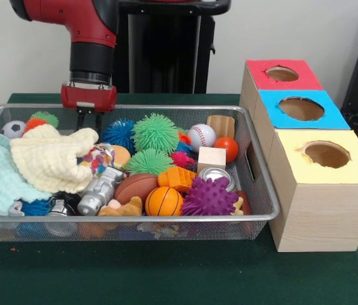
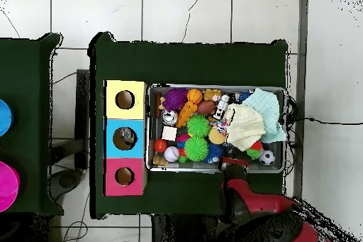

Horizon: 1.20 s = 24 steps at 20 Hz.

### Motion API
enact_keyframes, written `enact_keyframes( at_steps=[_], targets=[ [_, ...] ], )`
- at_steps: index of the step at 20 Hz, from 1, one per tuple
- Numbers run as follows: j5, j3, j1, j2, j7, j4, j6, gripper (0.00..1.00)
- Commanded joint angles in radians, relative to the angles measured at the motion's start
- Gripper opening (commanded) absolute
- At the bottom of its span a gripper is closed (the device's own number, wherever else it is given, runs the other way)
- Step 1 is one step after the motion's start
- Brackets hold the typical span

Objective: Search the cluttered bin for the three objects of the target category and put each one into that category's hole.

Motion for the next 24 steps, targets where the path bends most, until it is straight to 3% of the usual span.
enact_keyframes(
  at_steps=[1, 9, 15, 24],
  targets=[
    [-0.014, 0.114, -0.004, -0.042, 0.143, -0.073, 0.082, 0.00],
    [-0.005, 0.089, 0.023, -0.338, 0.128, 0.098, 0.284, 0.00],
    [-0.003, 0.108, 0.014, -0.362, 0.126, 0.111, 0.322, 0.00],
    [-0.007, 0.240, -0.082, -0.374, 0.132, 0.168, 0.445, 0.00]
  ],
)
